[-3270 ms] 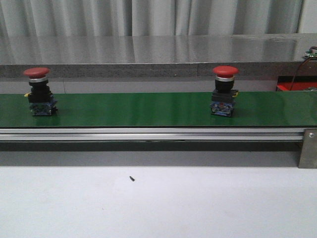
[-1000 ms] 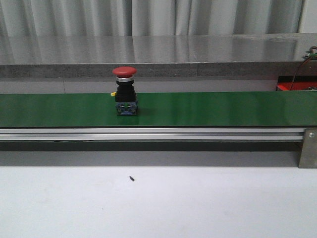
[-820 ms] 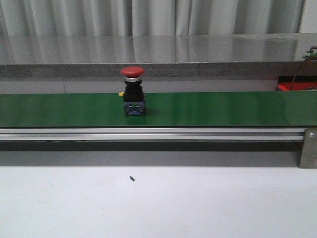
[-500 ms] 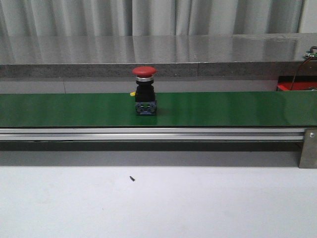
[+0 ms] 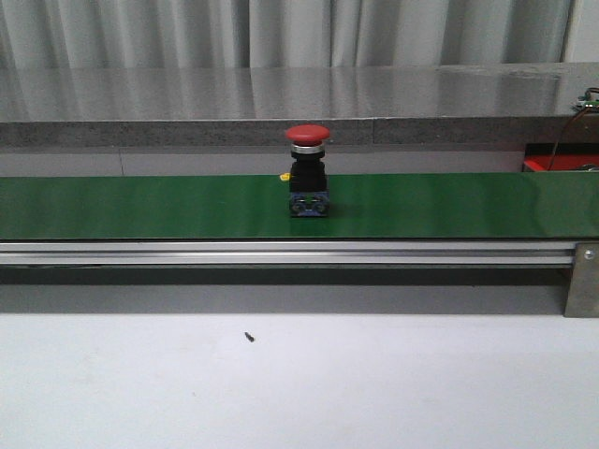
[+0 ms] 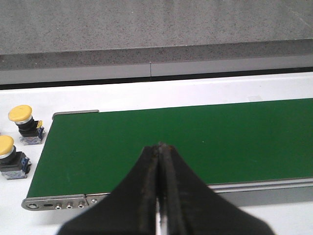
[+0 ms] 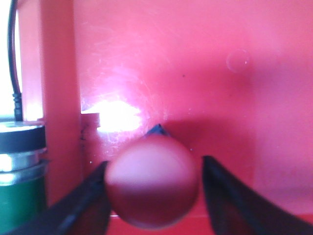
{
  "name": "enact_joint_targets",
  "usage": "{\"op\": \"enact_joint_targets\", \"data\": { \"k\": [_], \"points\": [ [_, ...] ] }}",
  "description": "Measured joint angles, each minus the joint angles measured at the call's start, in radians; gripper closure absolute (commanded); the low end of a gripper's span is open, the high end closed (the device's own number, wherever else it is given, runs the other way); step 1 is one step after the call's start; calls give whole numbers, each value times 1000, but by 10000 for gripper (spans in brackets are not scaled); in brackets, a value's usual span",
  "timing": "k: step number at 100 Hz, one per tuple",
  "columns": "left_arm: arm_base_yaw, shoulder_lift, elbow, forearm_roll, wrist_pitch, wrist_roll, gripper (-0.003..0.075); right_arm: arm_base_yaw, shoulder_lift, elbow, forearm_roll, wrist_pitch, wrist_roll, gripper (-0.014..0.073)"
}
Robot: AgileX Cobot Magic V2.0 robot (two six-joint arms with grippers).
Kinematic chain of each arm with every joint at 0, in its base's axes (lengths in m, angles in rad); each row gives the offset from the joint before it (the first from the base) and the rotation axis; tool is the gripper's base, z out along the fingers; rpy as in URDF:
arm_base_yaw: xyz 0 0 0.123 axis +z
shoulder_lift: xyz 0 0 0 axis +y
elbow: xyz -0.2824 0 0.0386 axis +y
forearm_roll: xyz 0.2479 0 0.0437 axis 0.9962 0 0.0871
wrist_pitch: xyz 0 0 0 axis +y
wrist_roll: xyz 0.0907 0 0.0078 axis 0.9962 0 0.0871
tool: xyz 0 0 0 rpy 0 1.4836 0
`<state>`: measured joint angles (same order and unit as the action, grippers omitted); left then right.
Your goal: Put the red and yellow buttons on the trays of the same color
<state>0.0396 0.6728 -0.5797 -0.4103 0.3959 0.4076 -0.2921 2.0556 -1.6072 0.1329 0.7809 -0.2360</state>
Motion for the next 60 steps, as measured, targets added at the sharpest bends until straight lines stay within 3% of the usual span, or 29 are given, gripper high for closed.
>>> {"op": "enact_joint_targets", "data": {
  "k": [30, 60],
  "points": [
    [0, 0, 0, 0, 0, 0, 740, 0, -74, 0, 0, 10, 0, -3],
    [0, 0, 0, 0, 0, 0, 740, 21, -260, 16, 56, 156, 0, -3]
  ]
}}
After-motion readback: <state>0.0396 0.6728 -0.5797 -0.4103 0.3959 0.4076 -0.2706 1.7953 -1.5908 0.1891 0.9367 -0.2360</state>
